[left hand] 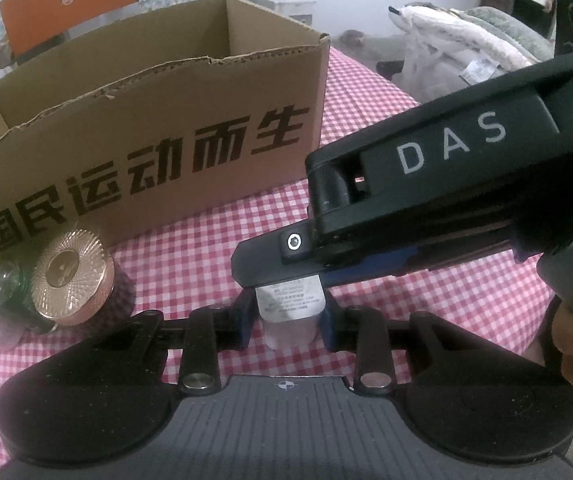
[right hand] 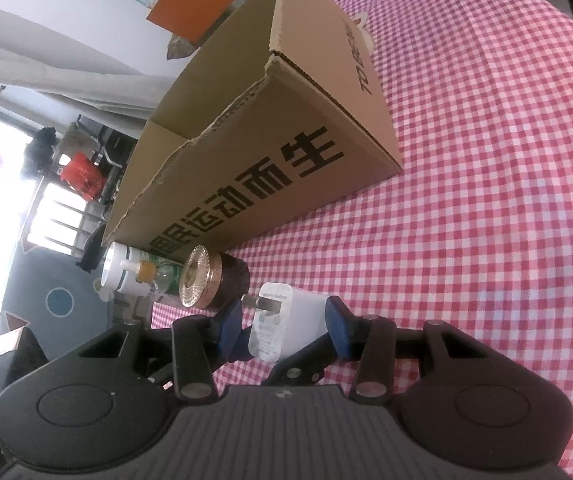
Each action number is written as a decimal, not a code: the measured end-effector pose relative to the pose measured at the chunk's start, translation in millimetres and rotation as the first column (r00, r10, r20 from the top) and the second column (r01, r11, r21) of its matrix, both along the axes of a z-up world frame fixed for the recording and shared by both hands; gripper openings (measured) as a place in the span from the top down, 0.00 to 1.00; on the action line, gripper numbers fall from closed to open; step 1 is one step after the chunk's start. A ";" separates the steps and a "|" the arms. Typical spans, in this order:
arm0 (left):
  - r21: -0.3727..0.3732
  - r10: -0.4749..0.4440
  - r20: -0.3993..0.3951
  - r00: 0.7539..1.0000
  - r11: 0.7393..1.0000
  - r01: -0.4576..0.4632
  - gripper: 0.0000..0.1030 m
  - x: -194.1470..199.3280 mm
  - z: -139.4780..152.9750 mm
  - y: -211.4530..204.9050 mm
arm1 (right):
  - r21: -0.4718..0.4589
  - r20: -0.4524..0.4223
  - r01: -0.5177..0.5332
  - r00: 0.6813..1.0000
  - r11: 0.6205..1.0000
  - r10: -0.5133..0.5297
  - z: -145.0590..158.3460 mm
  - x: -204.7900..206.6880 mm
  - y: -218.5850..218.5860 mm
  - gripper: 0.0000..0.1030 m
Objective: Organize rigid objects
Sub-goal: 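Grasp the white charger plug with the right gripper, then lift the white charger plug and carry it over the box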
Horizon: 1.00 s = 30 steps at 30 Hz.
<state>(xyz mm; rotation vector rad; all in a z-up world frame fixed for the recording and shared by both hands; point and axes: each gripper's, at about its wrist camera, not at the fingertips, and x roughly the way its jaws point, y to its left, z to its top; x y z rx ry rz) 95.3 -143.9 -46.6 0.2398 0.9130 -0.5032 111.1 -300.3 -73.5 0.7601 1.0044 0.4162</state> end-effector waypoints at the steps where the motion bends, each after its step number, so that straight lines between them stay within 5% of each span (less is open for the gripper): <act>1: -0.001 0.001 -0.002 1.000 1.000 -0.001 0.70 0.8 2.0 0.6 | 0.000 0.000 0.000 1.000 1.000 0.000 0.2 0.4 0.0 0.52; 30: 0.011 0.014 0.063 0.998 1.000 -0.014 0.71 -24.6 24.4 -1.1 | 0.008 0.056 0.002 0.998 1.000 -0.003 20.1 -25.5 1.5 0.52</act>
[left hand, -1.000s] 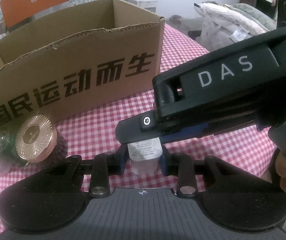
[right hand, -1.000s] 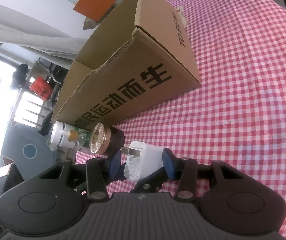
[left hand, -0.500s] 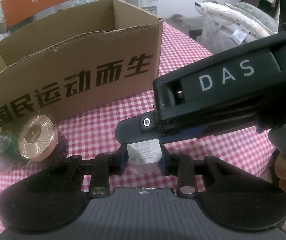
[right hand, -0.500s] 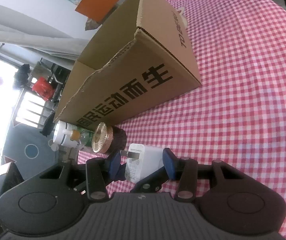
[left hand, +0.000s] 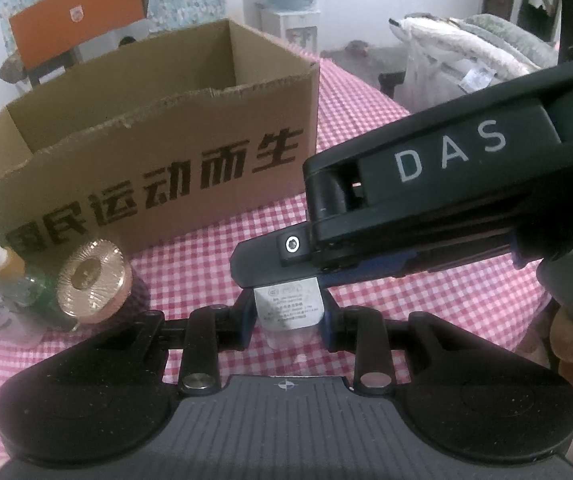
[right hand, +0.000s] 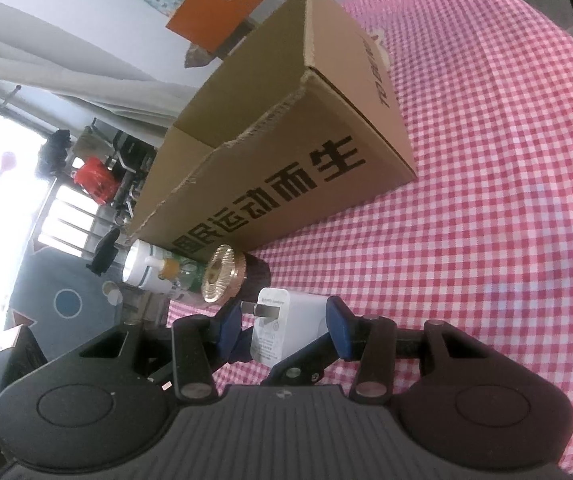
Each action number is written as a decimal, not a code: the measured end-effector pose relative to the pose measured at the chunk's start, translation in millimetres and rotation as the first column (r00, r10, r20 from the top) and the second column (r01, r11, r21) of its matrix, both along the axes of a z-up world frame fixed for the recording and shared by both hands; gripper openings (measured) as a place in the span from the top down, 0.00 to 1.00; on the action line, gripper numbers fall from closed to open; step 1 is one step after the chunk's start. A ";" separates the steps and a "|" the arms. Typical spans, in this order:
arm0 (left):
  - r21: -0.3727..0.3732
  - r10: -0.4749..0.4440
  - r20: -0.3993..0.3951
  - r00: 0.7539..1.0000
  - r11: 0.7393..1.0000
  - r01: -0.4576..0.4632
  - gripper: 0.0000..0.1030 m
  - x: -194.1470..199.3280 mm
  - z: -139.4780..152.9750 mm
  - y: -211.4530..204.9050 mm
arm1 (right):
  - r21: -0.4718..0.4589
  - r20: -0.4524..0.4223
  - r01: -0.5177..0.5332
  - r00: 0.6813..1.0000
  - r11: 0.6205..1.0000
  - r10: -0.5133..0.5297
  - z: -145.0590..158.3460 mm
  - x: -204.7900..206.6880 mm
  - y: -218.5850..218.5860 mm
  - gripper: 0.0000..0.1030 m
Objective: Organize rigid objects
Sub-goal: 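Lift the white charger plug and carry it over the box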
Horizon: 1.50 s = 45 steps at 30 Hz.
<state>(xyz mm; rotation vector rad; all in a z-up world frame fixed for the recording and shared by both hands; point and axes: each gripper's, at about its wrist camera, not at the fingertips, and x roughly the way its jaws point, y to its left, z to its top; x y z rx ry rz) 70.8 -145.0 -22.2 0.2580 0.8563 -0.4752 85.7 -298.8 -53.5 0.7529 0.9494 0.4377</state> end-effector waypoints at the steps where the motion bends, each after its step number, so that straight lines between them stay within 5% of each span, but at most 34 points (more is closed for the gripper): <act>1: -0.002 0.001 0.009 1.000 1.000 -0.001 0.71 -2.4 3.1 0.9 | -0.004 0.010 -0.002 1.000 1.000 0.002 4.2 -1.7 1.0 0.52; 15: -0.094 0.071 0.192 0.979 0.994 -0.053 0.71 2.2 87.9 22.1 | -0.093 0.247 -0.064 0.965 0.994 0.086 102.7 23.8 23.9 0.51; 24: -0.160 0.104 0.104 0.989 0.983 -0.087 0.71 79.8 110.2 26.4 | -0.164 0.264 -0.117 0.952 0.979 0.158 138.7 98.2 28.4 0.51; 33: -0.123 0.153 -0.052 0.987 0.980 -0.158 0.71 160.5 82.8 28.4 | -0.184 0.123 -0.190 0.969 0.964 0.215 109.6 185.5 33.3 0.51; 39: -0.122 0.215 -0.201 0.956 0.963 -0.242 0.71 207.7 52.5 33.2 | -0.198 0.010 -0.245 0.968 0.949 0.252 75.6 235.2 40.7 0.51; 45: -0.071 0.260 -0.251 0.933 0.956 -0.285 0.71 239.2 37.6 30.8 | -0.203 -0.063 -0.280 0.960 0.938 0.272 53.2 273.4 46.8 0.51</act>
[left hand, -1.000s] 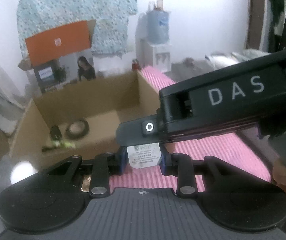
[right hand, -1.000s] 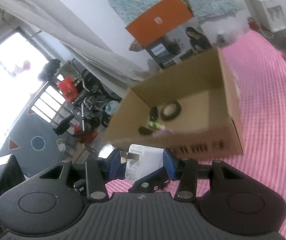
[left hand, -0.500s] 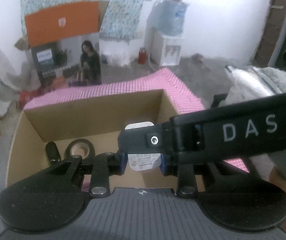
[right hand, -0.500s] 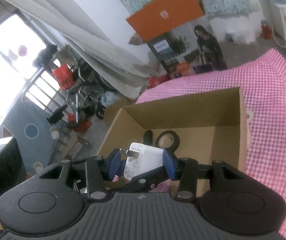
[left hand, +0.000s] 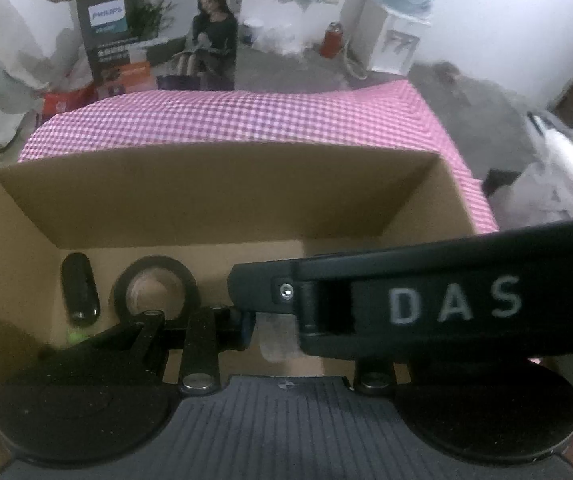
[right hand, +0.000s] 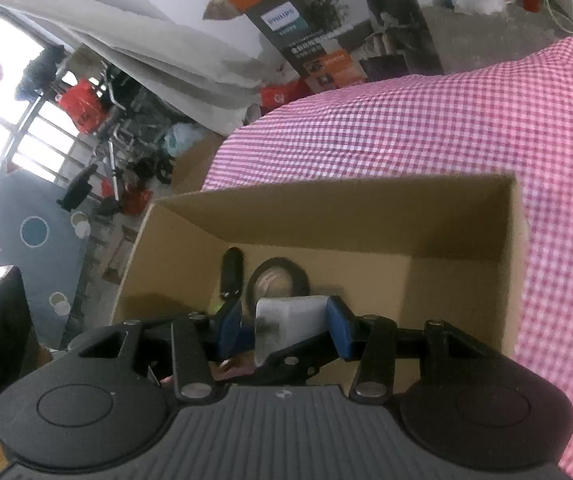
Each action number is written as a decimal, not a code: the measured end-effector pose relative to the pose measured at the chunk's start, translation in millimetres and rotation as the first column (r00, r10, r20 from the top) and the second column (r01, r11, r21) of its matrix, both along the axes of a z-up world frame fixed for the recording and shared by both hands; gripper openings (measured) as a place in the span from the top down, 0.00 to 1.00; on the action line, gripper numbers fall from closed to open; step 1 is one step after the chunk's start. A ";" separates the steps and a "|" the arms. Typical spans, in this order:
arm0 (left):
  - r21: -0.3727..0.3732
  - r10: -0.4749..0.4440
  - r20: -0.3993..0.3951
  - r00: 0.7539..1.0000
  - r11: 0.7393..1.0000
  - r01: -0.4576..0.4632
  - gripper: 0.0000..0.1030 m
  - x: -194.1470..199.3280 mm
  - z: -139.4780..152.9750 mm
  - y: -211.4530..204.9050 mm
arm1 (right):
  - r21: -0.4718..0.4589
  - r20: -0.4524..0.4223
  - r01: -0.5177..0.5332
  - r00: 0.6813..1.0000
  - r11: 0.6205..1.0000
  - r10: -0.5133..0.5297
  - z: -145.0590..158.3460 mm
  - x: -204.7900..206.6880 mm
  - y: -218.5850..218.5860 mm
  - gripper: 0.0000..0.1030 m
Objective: Organize rigid objects
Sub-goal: 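Lift the white charger plug and carry it over the box, then lower the charger plug into the box and open the right gripper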
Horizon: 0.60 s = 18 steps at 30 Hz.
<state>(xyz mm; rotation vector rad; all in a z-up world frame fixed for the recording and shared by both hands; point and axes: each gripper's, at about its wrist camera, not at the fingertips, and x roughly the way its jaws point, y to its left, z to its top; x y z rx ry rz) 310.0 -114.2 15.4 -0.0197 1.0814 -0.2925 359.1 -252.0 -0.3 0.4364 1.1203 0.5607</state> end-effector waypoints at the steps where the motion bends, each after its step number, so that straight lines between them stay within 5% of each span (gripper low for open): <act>1: 0.003 0.008 -0.010 1.000 1.000 -0.008 0.71 5.2 -1.9 0.3 | -0.002 -0.009 -0.002 1.000 1.000 0.002 -1.8 4.2 1.7 0.51; 14: 0.010 0.021 -0.038 0.999 1.000 -0.021 0.70 31.0 -12.6 -2.7 | 0.033 -0.068 0.008 0.998 0.999 -0.006 -23.2 42.3 2.8 0.52; 18: 0.019 0.013 -0.006 1.000 1.000 -0.013 0.57 25.2 -3.5 -3.4 | 0.044 -0.057 0.019 0.998 0.999 -0.017 -16.6 40.9 -1.8 0.51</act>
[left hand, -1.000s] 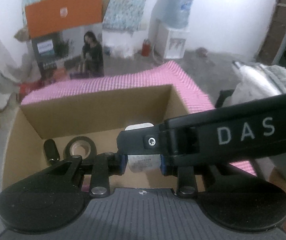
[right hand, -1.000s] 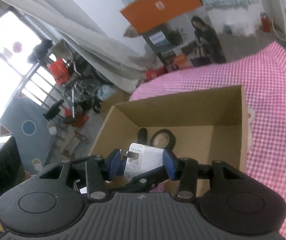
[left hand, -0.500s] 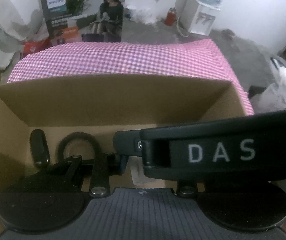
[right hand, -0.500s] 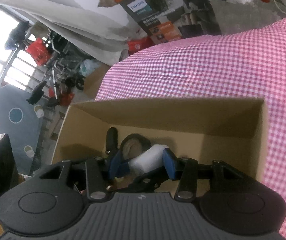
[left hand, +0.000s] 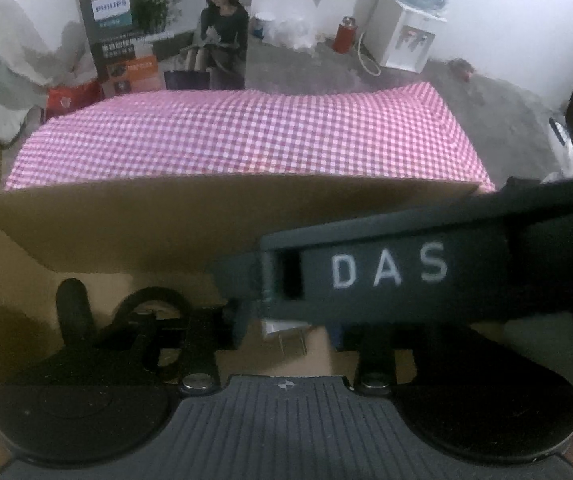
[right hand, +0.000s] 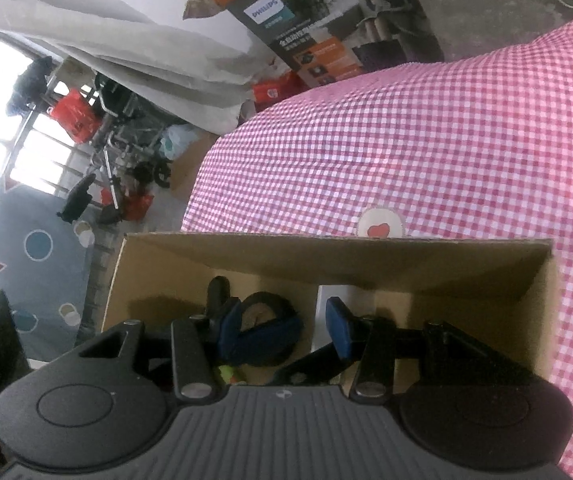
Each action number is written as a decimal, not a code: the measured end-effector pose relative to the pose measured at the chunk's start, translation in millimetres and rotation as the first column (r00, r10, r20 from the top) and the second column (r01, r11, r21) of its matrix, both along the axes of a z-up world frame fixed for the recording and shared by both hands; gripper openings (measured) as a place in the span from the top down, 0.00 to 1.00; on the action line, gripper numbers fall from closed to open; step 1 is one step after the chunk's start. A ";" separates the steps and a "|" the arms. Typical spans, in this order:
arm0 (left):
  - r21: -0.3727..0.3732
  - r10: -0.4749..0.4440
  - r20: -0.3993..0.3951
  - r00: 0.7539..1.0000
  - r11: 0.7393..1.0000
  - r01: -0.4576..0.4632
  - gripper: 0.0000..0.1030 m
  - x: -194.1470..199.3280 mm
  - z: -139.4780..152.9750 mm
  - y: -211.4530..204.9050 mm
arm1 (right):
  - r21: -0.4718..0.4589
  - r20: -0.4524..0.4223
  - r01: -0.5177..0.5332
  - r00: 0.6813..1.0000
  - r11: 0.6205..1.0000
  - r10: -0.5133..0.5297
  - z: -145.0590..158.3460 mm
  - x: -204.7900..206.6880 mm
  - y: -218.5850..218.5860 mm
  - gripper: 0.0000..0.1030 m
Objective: Organize rigid objects
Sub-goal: 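Lower the charger plug into the box and open the right gripper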
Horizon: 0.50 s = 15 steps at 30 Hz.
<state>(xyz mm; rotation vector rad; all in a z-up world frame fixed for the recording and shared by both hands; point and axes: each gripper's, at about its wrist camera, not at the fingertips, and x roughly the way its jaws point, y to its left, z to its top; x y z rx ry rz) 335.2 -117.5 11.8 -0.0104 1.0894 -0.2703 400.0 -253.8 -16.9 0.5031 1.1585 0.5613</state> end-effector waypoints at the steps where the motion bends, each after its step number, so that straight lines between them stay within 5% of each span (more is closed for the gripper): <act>1: 0.002 -0.001 0.011 1.000 1.000 0.001 0.55 -3.3 3.7 1.3 | -0.006 0.006 0.004 1.000 1.000 -0.004 2.2 -1.9 -1.3 0.51; 15: -0.044 0.010 0.221 0.975 0.999 0.000 0.10 -100.9 57.9 36.5 | -0.198 0.050 0.013 0.999 0.980 -0.003 16.5 -17.5 10.0 0.50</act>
